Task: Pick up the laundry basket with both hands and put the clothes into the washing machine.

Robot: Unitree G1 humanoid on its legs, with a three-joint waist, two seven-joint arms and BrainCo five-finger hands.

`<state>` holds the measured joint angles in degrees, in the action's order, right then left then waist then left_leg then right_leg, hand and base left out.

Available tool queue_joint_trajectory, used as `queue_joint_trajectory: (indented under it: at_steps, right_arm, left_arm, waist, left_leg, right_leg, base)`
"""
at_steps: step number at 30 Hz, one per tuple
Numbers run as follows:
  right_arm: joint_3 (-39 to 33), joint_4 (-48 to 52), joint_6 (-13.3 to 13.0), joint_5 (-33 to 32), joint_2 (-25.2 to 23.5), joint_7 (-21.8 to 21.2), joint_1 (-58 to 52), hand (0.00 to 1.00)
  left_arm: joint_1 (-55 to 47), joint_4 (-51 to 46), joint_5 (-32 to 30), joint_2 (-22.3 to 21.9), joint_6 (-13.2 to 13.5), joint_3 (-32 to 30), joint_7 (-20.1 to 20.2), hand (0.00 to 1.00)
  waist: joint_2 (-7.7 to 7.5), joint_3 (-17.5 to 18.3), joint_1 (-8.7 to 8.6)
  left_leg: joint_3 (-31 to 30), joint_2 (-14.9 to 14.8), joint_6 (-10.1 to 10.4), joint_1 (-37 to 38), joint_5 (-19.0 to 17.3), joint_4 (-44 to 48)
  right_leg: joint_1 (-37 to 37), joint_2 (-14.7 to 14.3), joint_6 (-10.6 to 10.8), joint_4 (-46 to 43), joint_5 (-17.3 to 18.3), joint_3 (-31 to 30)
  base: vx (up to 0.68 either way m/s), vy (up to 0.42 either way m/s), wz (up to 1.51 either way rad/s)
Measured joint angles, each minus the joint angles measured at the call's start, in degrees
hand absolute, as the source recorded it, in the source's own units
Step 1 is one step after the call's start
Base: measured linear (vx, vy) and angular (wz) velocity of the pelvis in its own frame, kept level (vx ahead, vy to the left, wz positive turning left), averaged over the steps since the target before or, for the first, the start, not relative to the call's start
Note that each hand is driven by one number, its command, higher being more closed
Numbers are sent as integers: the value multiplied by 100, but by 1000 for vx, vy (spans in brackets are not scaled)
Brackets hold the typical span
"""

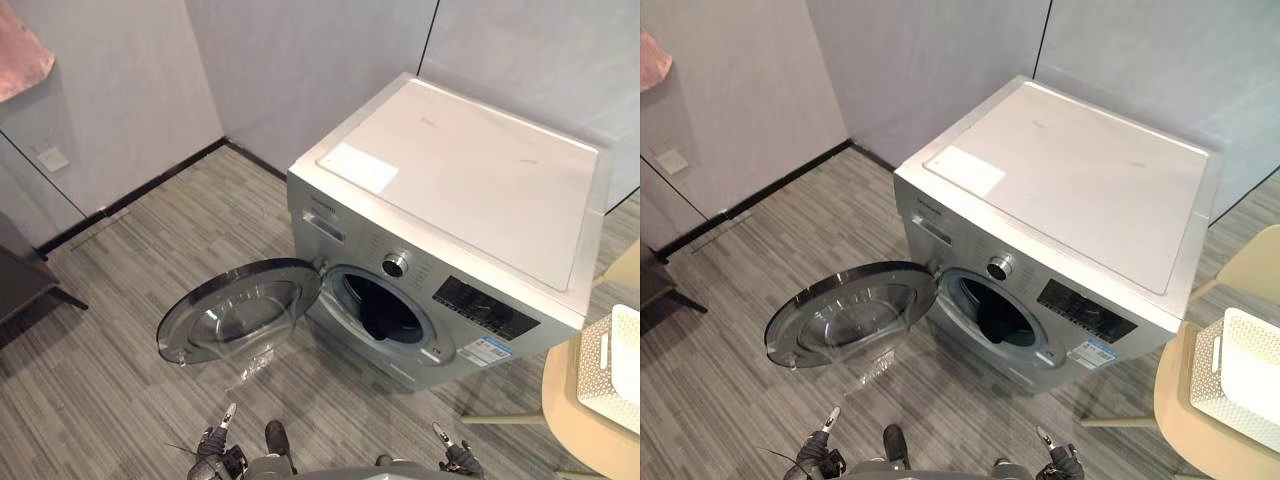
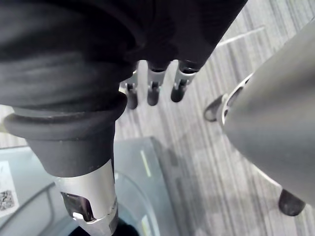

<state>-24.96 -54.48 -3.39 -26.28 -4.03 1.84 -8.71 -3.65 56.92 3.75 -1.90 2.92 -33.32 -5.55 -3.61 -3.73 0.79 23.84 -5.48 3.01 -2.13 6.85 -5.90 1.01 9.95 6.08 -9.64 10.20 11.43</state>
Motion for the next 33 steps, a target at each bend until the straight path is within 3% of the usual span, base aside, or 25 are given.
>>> queue_joint_trajectory:
  at_steps: [4, 8, 10, 11, 12, 13, 16, 18, 20, 23, 28, 33]
  right_arm:
    - [2, -268, -3, 131, 75, 25, 5, 0]
    - [193, -380, -8, 364, 217, 46, -11, 0]
    - [556, -439, -19, 587, 390, 4, -11, 0]
    - [588, -481, -14, 650, 431, -6, -11, 0]
    - [585, -494, 18, 770, 531, -13, -9, 0]
    - [586, -493, 26, 823, 585, -16, 6, 0]
    - [618, -492, 118, 947, 813, -80, 58, 0]
    - [722, -465, 134, 964, 843, -82, 77, 0]
    - [944, -225, 128, 916, 833, -74, 77, 0]
    - [1102, 507, 0, 643, 751, -46, 17, 0]
    - [1138, 1175, -161, 413, 685, 101, -5, 0]
    - [1139, 1281, -94, 361, 481, 127, -219, 0]
  left_arm:
    - [-32, 32, -144, 68, -20, 9, -247, 0]
    - [340, -419, -482, 629, -149, 111, -621, 0]
    - [1234, -375, -809, 1434, -265, 851, -869, 0]
    - [1531, -340, -899, 1623, -269, 992, -895, 0]
    - [2225, -160, -964, 1874, -560, 1058, -1066, 0]
    - [2388, 14, -959, 1961, -644, 1043, -1105, 0]
    - [3081, 179, -912, 2358, -650, 1011, -1065, 0]
    - [3584, 177, -936, 2872, -653, 999, -1067, 0]
    - [3978, 31, -1138, 3675, -648, 937, -1086, 0]
    - [4747, -540, -1366, 4368, -618, 869, -1073, 0]
    - [5278, -884, -1332, 4353, -618, 911, -930, 0]
    - [5436, -1304, -1304, 3893, -750, 905, -867, 0]
  waist:
    - [83, 149, -6]
    - [138, 159, -68]
    - [158, 161, -208]
    - [164, 160, -237]
    - [224, 137, -305]
    - [265, 125, -327]
    - [383, -9, -327]
    - [362, -136, -399]
    - [303, -317, -476]
    - [196, -789, -415]
    - [132, -1062, -313]
    - [36, -1151, -296]
  left_leg:
    - [-29, 46, 21, 124, -73, 0]
    - [-51, 25, 63, 206, -118, 32]
    - [-29, 8, 61, 235, -112, 35]
    - [-29, 7, 60, 234, -111, 35]
    - [-30, 10, 58, 209, -109, 39]
    - [-30, 14, 58, 187, -109, 40]
    - [-38, -14, 38, 7, -94, 43]
    - [-11, -52, 0, -105, -52, 46]
    - [60, -147, -6, -244, -40, 98]
    - [63, -399, -9, -847, -153, 696]
    - [2, -644, 0, -1523, -322, 1096]
    - [-33, -652, -3, -1753, -252, 1168]
  right_leg:
    - [-207, 6, 14, 180, -8, -3]
    - [-332, -26, 20, 297, -11, -36]
    - [-329, -59, 7, 291, -20, -75]
    - [-324, -63, 1, 295, -28, -80]
    - [-298, -67, -30, 340, -85, -98]
    - [-271, -67, -22, 378, -114, -129]
    - [47, -99, 9, 398, -268, -386]
    - [199, -138, 3, 362, -322, -462]
    - [479, -203, -24, 128, -341, -644]
    - [914, -302, -69, -29, -514, -698]
    - [1362, -358, -118, -15, -605, -623]
    - [1444, -323, -112, -8, -621, -388]
  base:
    - [98, 3, 0]
    - [77, -2, -1]
    - [16, -14, -10]
    - [1, 2, -12]
    - [-6, 13, -11]
    - [-7, 24, -22]
    - [-28, 25, -40]
    - [-38, 1, -23]
    - [-47, -9, -32]
    - [-116, -34, -11]
    - [-125, -6, 4]
    - [11, 10, 17]
